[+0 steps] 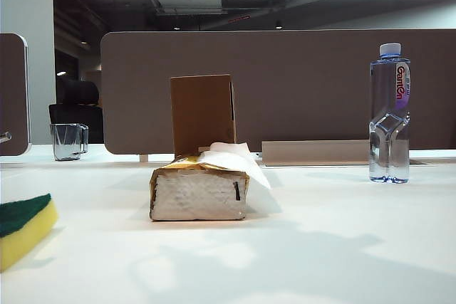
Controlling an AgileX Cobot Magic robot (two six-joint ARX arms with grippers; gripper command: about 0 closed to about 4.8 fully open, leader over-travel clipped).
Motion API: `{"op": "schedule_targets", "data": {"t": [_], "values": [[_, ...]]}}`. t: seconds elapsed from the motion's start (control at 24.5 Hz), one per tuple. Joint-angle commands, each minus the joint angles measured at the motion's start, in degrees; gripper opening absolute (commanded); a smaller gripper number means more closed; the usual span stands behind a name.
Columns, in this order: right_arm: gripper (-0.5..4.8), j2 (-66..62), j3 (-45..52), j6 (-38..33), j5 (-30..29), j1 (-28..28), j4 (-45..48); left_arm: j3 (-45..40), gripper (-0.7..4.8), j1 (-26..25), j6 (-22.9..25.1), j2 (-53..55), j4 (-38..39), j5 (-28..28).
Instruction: Move the sponge from left to right to wipe the table, avoiding obstacles on the table, and finally reaching the bottle of mineral water.
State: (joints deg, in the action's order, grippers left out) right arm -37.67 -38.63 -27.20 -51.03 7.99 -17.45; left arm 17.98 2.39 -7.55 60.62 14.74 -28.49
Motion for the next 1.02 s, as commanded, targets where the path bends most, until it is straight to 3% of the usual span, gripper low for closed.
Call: {"op": "schedule_targets", "data": {"t": [0.04, 0.2, 0.61, 0.81, 1.02], "values": [[3.05, 0.2, -0.2, 0.0, -0.4, 0.0, 1.0, -1.0, -0.06, 0.1, 0.0, 0.3, 4.2, 0.4], [3.05, 0.2, -0.2, 0.0, -0.3, 0.0, 1.0, -1.0, -0.06, 2.8, -1.8, 0.3, 3.8, 1.5], [3.05, 0.2, -0.2, 0.0, -0.4, 0.0, 1.0, -1.0, -0.06, 22.4, -15.6, 0.5, -8.5, 12.3], [3.05, 0.2, -0.2, 0.0, -0.4, 0.1, 1.0, -1.0, -0.06, 26.1, -18.4, 1.8, -10.5, 13.5], [3.05, 0.2, -0.2, 0.0, -0.4, 0.1, 0.9, -0.9, -0.06, 27.7, -22.1, 7.8, -18.4, 12.1]]}}
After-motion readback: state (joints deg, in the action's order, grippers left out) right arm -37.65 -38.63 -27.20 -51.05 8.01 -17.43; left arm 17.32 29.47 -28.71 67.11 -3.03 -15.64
